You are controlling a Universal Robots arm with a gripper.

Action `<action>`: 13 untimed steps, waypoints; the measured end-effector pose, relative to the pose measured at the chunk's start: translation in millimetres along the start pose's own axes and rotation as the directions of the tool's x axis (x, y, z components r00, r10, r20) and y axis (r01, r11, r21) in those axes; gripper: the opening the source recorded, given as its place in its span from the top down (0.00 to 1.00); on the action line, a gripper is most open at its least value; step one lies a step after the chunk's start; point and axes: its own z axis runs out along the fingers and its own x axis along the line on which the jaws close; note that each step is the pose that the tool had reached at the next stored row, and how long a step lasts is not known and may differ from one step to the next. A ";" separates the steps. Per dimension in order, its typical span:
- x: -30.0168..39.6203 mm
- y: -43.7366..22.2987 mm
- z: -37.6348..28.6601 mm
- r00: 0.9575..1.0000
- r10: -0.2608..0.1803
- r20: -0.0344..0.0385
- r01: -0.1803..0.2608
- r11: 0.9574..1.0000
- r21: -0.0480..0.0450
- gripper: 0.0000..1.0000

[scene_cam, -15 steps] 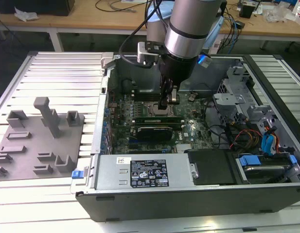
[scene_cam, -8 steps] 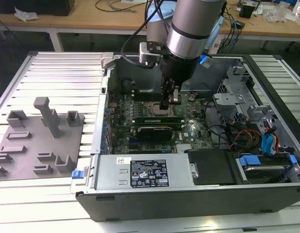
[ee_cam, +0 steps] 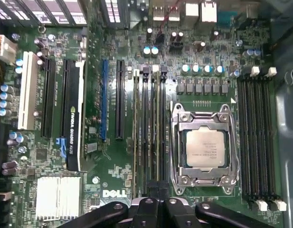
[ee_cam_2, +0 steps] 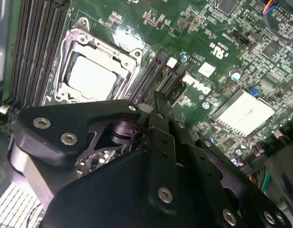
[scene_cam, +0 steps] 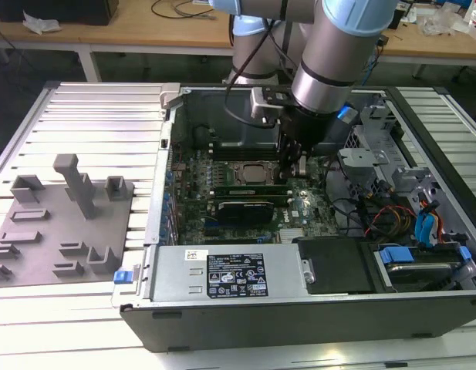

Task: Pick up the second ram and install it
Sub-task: 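Press down the second ram until it locks into place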

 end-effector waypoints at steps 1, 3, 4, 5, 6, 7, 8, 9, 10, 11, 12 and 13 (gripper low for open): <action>-0.5 -1.6 4.1 1.000 -0.001 0.000 0.001 1.000 0.000 0.89; -0.7 -2.9 7.7 1.000 -0.001 0.000 0.001 1.000 0.000 0.89; -0.7 -3.5 9.6 1.000 -0.001 0.000 0.001 1.000 0.000 0.89; -0.6 -4.0 11.4 1.000 -0.002 0.000 0.002 1.000 0.000 0.89; -0.6 -4.4 13.5 1.000 -0.002 0.000 0.002 1.000 0.000 0.89; -0.3 -5.3 17.8 1.000 -0.002 -0.001 0.002 1.000 0.000 0.89; -0.4 -5.3 17.8 1.000 -0.002 0.000 0.002 1.000 0.000 0.89; -0.6 -5.1 16.7 1.000 -0.002 0.001 0.002 1.000 0.001 0.89; -0.7 -4.2 13.4 1.000 -0.002 0.001 0.002 1.000 0.002 0.89; -0.6 -1.1 12.4 1.000 -0.003 0.000 0.003 1.000 0.006 0.89; -0.6 4.5 13.1 1.000 -0.003 0.000 0.003 1.000 0.009 0.89; -0.6 13.0 14.1 1.000 -0.003 0.000 0.003 1.000 0.011 0.89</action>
